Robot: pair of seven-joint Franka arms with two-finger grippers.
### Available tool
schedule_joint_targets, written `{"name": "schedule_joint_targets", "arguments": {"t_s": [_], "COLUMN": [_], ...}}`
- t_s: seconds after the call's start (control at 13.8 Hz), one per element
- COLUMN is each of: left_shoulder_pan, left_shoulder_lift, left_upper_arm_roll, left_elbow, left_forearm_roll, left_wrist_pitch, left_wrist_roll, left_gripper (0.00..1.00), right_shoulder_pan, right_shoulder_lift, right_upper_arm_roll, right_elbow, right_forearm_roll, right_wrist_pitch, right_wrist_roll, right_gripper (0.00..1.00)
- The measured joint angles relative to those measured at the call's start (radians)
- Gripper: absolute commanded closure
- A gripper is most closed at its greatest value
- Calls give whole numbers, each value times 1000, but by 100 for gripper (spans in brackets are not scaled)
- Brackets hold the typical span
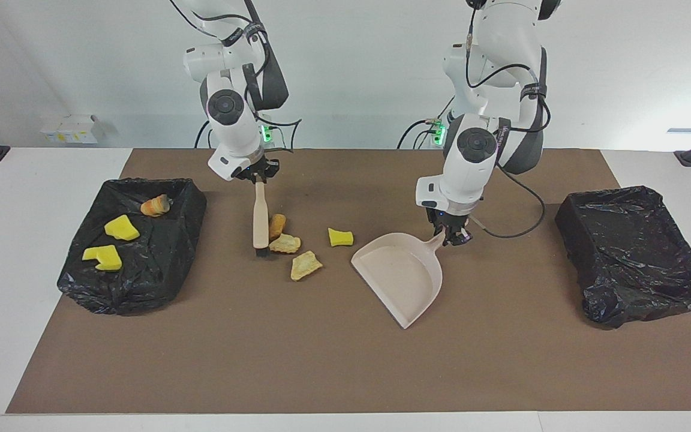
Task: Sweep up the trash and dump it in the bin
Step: 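Sweep the debris toward the dustpan while the left gripper brings it closer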
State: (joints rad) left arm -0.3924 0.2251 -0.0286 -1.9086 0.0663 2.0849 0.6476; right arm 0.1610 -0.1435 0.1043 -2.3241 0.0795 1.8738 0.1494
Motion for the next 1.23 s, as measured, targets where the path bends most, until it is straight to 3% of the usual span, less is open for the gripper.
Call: {"name": "schedule_joint_targets", "arguments": {"t_s": [0.22, 0.51, 0.87, 1.23], "left_shoulder_pan": [0, 29, 33, 3], "left_shoulder_lift": [-6, -8, -54, -135], "left_upper_arm_roll": [-2, 5, 3, -7], "left_elbow": [-5, -6, -44, -177], "left_forearm_roll": [19, 47, 77, 79], "left_wrist_pitch": [-4, -28, -69, -48], "left_wrist_roll": [196, 391, 395, 237], "left_gripper": [100, 100, 100, 100], "right_shoulder_pan": [-46, -60, -47, 15], "right_shoulder_lift": [17, 12, 10, 34], "right_upper_arm_roll": [-10, -9, -6, 1], "right_elbow": [54, 3, -26, -18], "right_forearm_roll": [0, 2, 14, 61], "right_wrist_pitch": [-66, -15, 34, 72], "right_wrist_roll": [0, 26, 85, 155], "right_gripper": [100, 100, 100, 100]}}
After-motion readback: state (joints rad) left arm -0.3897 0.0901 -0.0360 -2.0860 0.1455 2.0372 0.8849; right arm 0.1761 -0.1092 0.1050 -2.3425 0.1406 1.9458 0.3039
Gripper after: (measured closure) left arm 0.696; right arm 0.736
